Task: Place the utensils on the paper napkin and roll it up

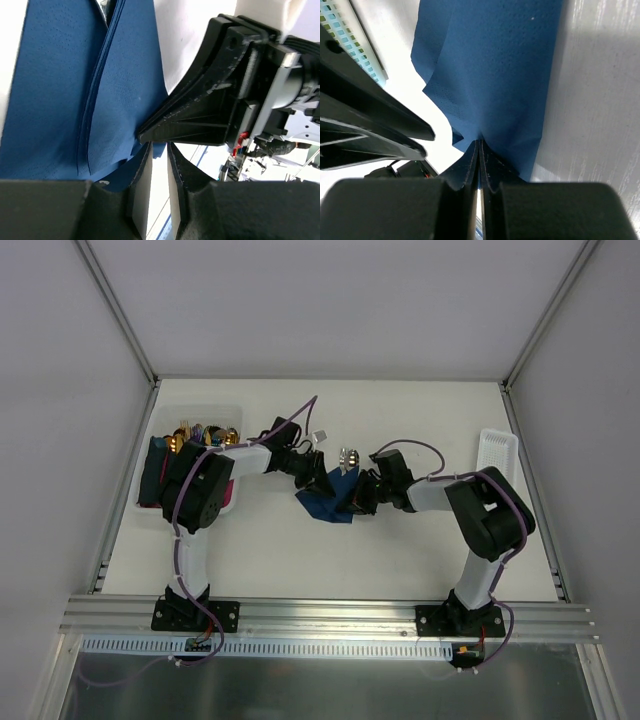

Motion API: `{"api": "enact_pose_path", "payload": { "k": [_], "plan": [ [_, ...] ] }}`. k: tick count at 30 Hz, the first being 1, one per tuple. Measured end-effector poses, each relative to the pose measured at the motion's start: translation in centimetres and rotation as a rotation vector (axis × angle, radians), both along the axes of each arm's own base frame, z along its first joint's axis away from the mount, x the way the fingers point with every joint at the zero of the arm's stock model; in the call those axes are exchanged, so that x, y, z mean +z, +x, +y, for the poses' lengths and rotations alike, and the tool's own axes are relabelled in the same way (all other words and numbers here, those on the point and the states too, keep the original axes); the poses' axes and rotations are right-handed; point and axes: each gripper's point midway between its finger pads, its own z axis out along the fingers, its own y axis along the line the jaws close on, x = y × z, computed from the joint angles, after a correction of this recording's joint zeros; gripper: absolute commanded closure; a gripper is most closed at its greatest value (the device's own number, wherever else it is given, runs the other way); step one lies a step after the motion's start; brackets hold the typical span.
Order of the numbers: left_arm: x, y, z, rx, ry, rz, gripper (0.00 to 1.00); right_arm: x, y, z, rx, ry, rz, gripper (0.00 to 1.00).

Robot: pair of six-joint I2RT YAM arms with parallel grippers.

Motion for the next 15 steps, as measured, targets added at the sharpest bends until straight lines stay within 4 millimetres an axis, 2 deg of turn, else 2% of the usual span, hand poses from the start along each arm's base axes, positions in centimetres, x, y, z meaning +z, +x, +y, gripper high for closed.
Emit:
{"api": "enact_pose_path", "payload": {
  "k": [11, 15],
  "plan": [
    [-3.5, 0.2, 0.6, 0.029, 0.073, 0.046, 0.86, 0.2, -0.3, -0.1, 0.016, -0.013, -0.004, 0.91],
    [-4.0, 0.3, 0.9, 0.036, 0.084, 0.053, 0.87, 1.7, -0.4, -0.3, 0.012, -0.012, -0.026, 0.9]
  ]
}}
